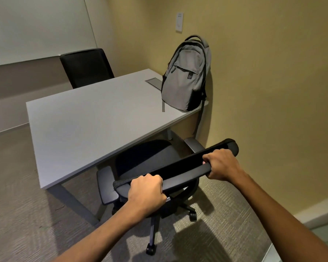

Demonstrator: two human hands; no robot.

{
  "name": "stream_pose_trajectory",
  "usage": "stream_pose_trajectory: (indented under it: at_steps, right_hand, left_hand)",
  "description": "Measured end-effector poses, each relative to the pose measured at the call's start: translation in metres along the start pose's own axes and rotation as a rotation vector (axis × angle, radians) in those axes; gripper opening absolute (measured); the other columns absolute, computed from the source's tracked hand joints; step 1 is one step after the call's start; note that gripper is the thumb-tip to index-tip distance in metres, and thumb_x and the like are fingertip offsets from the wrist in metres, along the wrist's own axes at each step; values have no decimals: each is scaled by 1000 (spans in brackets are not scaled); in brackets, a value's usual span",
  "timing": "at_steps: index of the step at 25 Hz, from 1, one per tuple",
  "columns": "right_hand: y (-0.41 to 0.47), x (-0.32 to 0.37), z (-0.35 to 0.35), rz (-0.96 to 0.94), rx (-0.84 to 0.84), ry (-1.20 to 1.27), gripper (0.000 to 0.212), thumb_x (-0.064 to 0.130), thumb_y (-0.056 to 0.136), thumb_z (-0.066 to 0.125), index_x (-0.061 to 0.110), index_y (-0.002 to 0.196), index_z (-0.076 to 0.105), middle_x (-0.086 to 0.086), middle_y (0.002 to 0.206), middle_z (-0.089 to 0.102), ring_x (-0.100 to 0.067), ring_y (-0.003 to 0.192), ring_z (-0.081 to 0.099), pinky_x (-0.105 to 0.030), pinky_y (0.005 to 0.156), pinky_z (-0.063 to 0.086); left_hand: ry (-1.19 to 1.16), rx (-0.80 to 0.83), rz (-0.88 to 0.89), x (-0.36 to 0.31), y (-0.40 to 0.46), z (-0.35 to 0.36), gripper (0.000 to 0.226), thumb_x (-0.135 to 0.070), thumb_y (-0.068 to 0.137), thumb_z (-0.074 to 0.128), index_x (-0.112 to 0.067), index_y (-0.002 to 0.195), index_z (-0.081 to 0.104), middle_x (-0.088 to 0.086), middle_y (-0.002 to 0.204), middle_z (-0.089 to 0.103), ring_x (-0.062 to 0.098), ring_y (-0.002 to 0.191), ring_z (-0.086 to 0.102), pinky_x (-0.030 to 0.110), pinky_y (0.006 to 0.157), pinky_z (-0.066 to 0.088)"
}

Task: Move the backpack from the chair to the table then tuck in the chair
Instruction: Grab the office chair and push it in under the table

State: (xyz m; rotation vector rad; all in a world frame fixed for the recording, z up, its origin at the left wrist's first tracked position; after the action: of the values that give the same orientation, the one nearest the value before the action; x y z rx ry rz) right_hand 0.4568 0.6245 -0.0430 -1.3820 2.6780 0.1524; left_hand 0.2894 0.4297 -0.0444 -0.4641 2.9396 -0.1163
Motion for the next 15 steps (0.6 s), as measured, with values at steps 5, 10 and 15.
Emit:
stream_pose_trajectory:
  at_steps: [5, 10, 15]
  right_hand:
    - [56, -41, 6, -13, 27, 33, 14, 29, 47, 56, 23, 57, 48, 5, 50, 47, -23, 51, 51, -28, 47, 34]
    - [111, -75, 11, -39, 40, 51, 23, 20, 47, 61, 22, 53, 39, 4, 47, 43, -23, 49, 48, -26, 46, 28]
    - [153, -95, 12, -60, -24, 112, 19, 22, 48, 60, 23, 55, 42, 1, 51, 52, -26, 55, 52, -27, 56, 25]
  left_hand:
    - [-52, -31, -38, -11, 54, 0, 22, -20, 74, 53, -21, 60, 37, -4, 55, 39, 24, 58, 45, 32, 56, 35]
    - [-92, -85, -6, -22, 101, -5, 18, -29, 85, 53, -21, 79, 37, -2, 67, 45, 21, 59, 39, 33, 56, 29]
    - [-105, -62, 14, -19, 140, -14, 11, -29, 86, 50, -22, 93, 45, 2, 79, 61, 25, 68, 57, 35, 56, 33]
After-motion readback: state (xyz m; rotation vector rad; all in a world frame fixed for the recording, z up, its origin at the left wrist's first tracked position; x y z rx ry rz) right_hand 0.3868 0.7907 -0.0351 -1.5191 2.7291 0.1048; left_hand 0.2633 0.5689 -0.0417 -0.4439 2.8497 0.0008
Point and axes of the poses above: each hand's wrist, its own y-axis towards the middle knuckle, its own z-axis out of the palm, x = y × z, the point moved 1 cm from there along y, towards the middle knuckle
